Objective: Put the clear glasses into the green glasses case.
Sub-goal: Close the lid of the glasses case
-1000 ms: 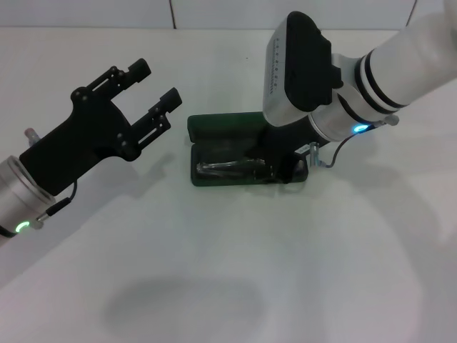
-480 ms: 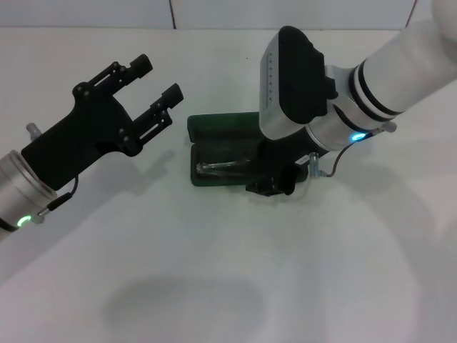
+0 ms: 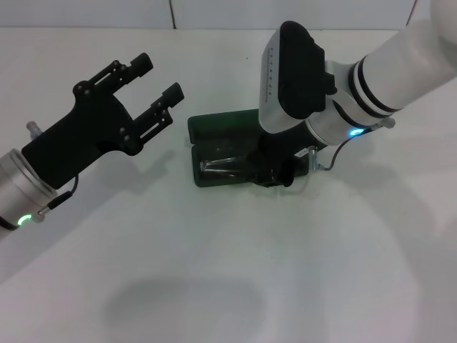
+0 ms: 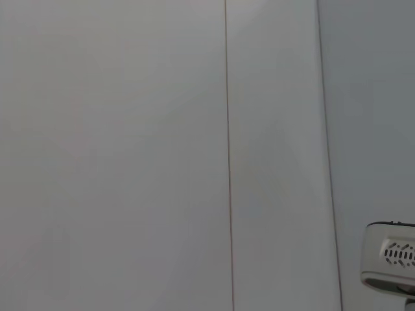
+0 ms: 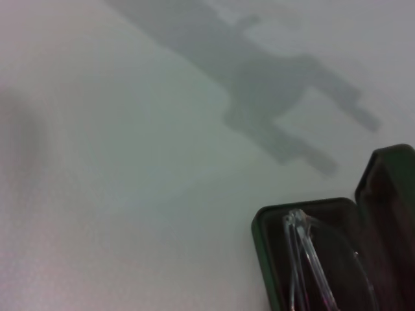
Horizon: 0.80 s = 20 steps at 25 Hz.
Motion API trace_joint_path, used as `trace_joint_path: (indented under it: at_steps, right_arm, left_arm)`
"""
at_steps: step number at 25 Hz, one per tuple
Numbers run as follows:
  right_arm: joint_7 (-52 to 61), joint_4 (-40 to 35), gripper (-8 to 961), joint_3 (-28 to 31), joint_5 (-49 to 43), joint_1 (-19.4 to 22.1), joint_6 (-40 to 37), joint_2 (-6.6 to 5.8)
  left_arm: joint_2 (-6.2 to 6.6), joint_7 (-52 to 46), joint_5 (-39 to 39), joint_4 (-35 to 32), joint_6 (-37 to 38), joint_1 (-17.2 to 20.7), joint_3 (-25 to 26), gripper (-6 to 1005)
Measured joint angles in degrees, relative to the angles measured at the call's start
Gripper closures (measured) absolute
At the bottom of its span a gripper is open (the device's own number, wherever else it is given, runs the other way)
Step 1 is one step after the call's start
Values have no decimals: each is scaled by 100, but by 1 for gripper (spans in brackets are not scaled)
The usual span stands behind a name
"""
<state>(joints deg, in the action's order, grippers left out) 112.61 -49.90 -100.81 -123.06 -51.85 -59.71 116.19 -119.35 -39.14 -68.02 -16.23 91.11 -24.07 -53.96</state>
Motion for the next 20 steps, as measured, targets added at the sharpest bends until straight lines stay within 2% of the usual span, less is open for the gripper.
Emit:
trace_joint_path:
  at_steps: [10, 16, 20]
  right_arm:
    - [-1, -92, 628, -197, -14, 37, -93, 0]
    - [-5, -572, 625, -122, -62, 331, -205, -40]
    - [-124, -807, 623, -47, -122, 512, -211, -15]
  left_arm:
    - [0, 11, -1, 14, -13, -1, 2, 361]
    - [0, 8, -1, 14, -15, 15, 7, 361]
    - [0, -4, 2, 14, -15, 6, 13, 361]
